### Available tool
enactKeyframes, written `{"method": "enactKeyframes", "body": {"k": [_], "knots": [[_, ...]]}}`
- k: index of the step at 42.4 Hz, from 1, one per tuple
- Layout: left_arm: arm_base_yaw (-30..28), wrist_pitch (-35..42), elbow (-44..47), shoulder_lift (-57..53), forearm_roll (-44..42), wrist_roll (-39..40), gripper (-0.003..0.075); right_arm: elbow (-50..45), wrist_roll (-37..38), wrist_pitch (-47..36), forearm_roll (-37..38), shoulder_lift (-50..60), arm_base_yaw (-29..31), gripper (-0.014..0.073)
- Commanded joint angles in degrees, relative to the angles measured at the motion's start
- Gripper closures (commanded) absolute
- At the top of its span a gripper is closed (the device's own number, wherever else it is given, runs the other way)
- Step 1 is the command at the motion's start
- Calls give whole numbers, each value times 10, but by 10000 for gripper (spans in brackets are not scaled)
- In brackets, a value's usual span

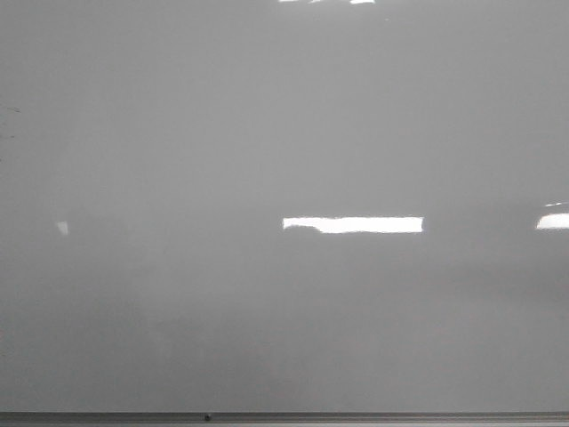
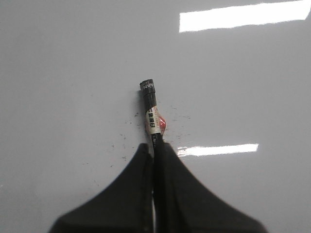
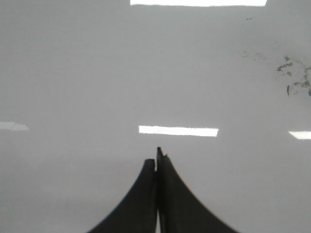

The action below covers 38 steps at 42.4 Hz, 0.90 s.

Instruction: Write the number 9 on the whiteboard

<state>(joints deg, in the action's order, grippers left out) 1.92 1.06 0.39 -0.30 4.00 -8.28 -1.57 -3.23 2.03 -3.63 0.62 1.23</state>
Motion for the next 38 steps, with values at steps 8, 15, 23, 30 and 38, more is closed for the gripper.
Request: {"method": "enactKeyframes", "body": {"k": [8,15,23,30,38], "knots": [[-1,47,1,-12,6,0,739,3,0,-52,-1,10,0,662],[-1,47,1,-12,6,0,739,3,0,-52,-1,10,0,662],[-1,47,1,-12,6,0,739,3,0,-59,-1,10,0,662],[-1,69,1,-12,6,0,739,3,0,-63,-9,10,0,662],[-1,91,-21,-10,6,0,739,31,0,-43,-9,10,0,662]]}}
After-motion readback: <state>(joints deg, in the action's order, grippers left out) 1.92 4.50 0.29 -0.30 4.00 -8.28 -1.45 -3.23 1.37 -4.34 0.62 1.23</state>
